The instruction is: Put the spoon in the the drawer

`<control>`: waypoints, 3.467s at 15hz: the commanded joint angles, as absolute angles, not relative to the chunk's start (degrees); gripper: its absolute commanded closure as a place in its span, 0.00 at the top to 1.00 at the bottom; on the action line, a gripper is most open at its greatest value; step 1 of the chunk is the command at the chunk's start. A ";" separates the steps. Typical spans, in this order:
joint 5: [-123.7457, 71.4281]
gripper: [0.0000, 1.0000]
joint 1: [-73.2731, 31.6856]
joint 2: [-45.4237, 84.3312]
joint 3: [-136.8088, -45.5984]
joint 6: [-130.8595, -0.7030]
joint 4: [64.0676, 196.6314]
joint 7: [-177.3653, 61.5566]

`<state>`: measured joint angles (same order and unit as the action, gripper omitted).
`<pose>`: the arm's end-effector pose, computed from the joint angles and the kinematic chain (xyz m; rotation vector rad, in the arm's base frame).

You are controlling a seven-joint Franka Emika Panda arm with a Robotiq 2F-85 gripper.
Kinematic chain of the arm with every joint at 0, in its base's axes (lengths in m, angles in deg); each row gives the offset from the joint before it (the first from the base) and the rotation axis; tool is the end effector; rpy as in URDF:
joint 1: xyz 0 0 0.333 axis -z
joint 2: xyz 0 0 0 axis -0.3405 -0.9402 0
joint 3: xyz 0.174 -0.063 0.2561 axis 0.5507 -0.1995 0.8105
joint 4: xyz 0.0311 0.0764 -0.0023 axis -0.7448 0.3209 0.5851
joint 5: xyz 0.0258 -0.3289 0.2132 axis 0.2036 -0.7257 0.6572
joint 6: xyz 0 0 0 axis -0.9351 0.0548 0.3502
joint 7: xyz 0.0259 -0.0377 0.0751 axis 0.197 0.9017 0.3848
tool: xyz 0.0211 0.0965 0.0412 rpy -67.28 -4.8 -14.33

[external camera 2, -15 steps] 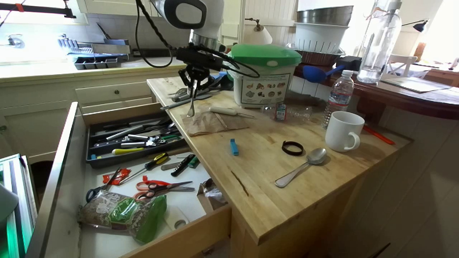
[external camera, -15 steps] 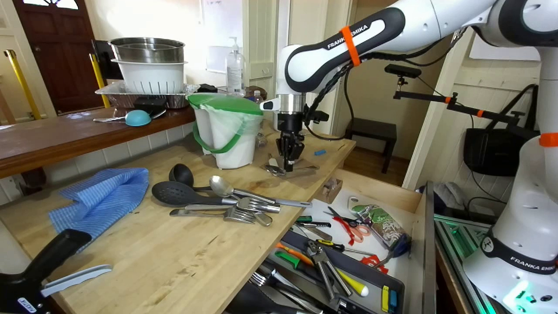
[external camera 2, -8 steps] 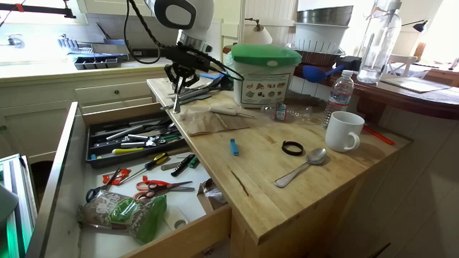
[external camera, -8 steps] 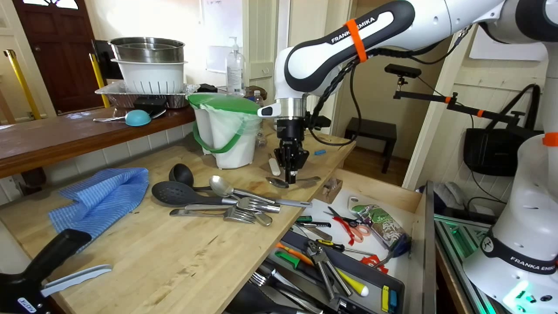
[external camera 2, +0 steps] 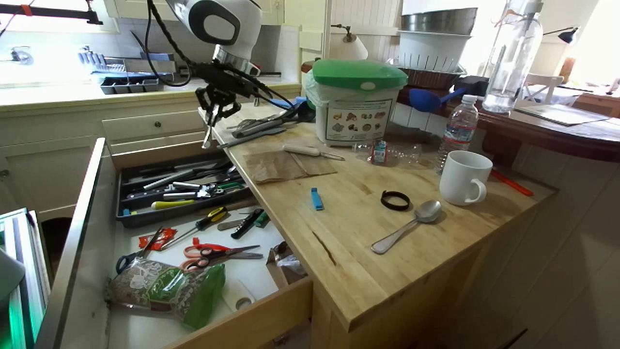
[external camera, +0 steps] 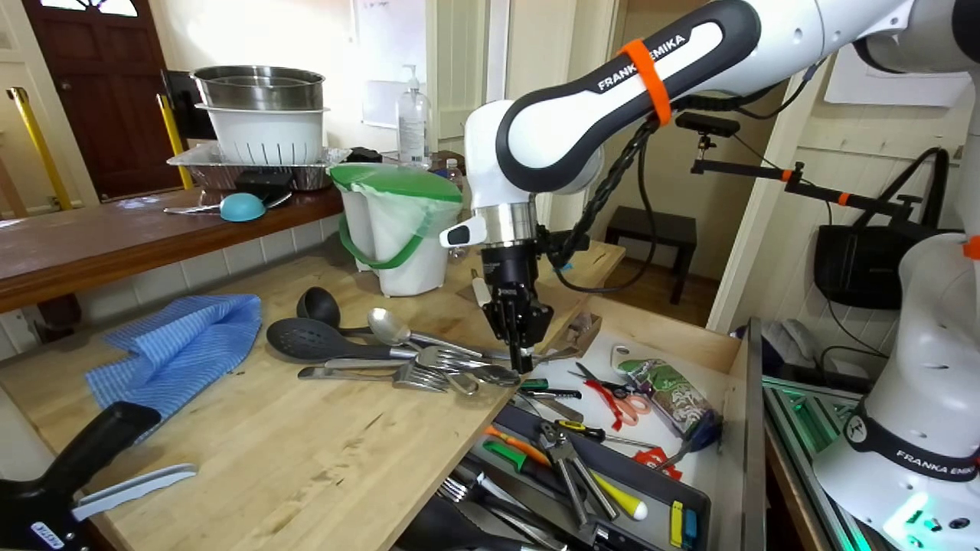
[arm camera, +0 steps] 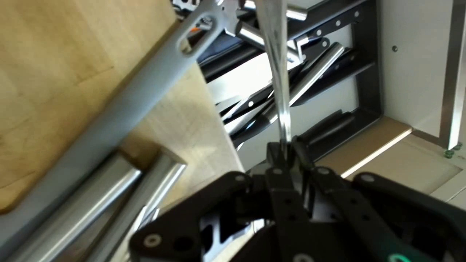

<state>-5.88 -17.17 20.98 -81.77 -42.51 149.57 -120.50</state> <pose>0.5754 0.0460 0.3317 -2.4769 -1.2136 0.1392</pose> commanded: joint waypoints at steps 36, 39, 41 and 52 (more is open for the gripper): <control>9.36 0.02 -28.61 21.81 -69.48 -93.01 178.60 -77.01; 6.84 0.02 -26.72 20.11 -68.43 -95.10 177.80 -76.10; 6.28 0.10 -25.94 20.20 -68.07 -95.97 178.40 -75.88; 25.71 0.02 -14.75 13.47 -56.01 -99.14 170.00 -86.48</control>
<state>21.12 -17.53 16.96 -59.05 -99.76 173.35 -83.33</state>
